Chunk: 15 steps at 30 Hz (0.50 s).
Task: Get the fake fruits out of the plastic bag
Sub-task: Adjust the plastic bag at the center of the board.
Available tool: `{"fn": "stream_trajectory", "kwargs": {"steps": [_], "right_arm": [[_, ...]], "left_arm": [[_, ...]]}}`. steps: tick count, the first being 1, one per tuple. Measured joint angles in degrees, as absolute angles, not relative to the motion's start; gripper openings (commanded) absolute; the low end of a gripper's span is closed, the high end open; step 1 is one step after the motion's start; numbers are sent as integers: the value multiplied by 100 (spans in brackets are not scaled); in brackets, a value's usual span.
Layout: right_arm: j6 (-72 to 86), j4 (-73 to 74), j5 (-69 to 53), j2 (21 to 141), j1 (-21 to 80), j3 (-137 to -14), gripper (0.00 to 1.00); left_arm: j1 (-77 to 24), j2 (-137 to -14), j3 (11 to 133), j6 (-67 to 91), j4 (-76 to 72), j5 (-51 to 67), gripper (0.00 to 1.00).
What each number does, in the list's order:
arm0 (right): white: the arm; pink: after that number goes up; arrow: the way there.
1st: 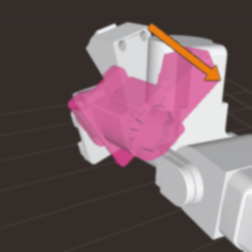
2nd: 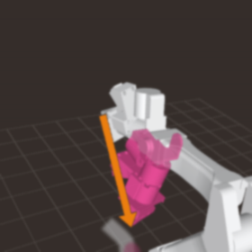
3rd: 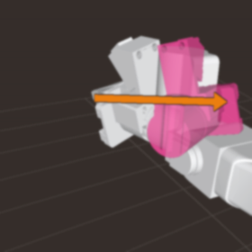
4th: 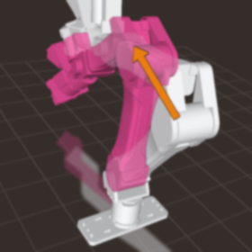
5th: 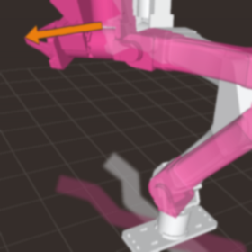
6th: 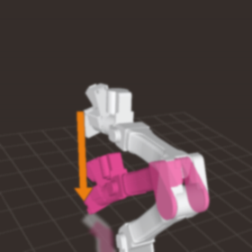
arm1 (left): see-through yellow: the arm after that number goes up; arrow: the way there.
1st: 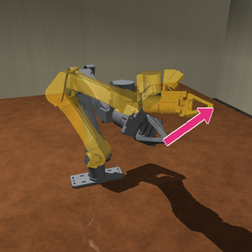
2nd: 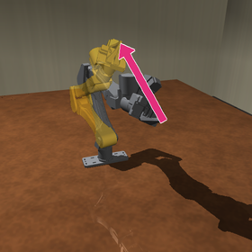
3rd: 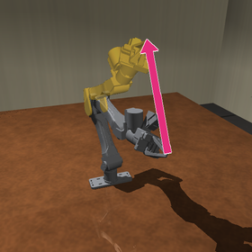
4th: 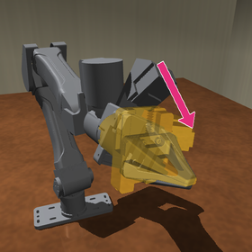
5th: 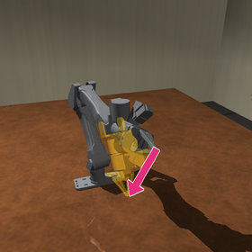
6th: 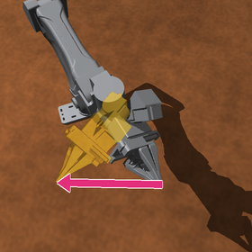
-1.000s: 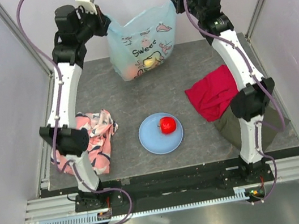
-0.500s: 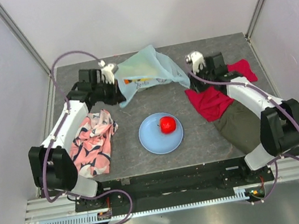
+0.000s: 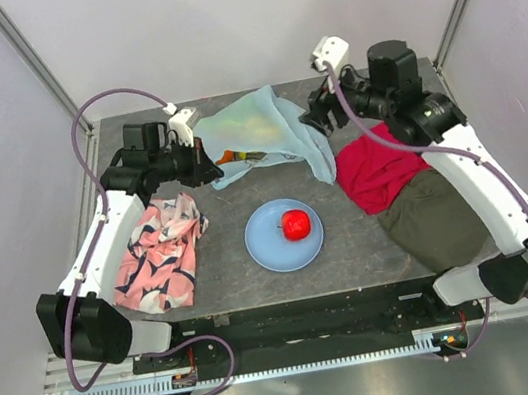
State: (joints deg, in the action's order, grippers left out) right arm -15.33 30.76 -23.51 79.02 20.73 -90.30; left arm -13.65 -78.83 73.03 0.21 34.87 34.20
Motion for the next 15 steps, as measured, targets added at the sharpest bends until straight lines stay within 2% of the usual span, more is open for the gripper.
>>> {"fn": "stream_trajectory", "kwargs": {"steps": [2,6,15], "right_arm": [[-1588,2930,-2416,7883,2532,-9098,53],[-1525,2731,-2571,8383,3063,-9067,43],[-930,2383,-2504,10370,3118,-9024,27]], "left_arm": [[-1365,-7898,7367,113,3487,3531,1],[-1376,-8060,7369,246,3505,3575,2],[-1376,-8200,7367,395,3524,3553,2]]}}
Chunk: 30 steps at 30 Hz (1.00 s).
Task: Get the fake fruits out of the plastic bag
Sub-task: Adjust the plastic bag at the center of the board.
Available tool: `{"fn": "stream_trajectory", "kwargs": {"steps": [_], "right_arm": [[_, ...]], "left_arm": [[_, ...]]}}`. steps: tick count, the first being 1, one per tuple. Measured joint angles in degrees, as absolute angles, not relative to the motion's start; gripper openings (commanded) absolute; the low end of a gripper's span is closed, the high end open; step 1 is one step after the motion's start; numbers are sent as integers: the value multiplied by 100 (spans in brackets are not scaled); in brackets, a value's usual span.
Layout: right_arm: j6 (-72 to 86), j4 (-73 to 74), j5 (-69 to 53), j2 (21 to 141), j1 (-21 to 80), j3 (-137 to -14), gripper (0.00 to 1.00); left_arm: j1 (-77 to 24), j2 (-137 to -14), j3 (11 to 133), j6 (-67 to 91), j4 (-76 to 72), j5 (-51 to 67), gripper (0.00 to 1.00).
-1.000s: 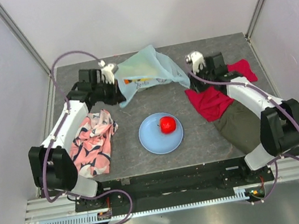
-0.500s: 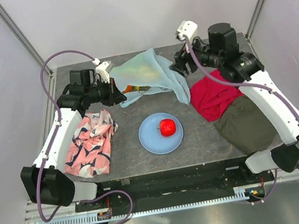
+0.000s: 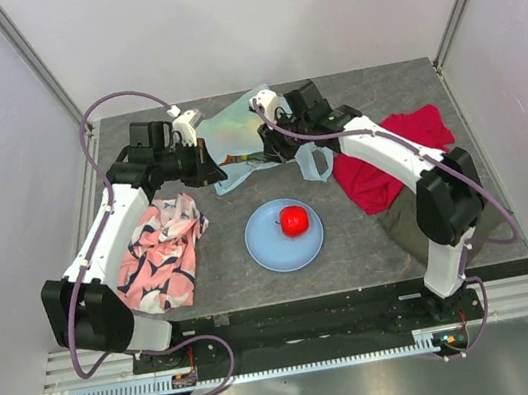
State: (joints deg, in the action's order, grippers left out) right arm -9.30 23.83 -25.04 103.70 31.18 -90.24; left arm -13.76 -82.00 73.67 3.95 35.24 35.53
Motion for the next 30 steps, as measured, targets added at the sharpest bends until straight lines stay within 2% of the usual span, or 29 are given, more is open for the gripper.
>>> {"fn": "stream_trajectory", "kwargs": {"steps": [3,10,18,27,30], "right_arm": [[-805,2370,-2541,10674,3127,-9177,23],[-663,2187,-2558,10803,3245,-9494,22],[-528,2036,-1726,11874,3365,-10208,18],[-429,1898,-1020,12175,3323,-10462,22],[-510,1850,-690,12175,3323,-10462,27]], "left_arm": [[-1376,-8200,7369,454,3518,3548,2],[-1376,-8204,7369,578,3514,3511,1],[-1374,-8158,7371,631,3518,3660,2],[-1247,-8084,7371,631,3527,3669,2],[-1199,-8082,7371,628,3529,3771,2]]}}
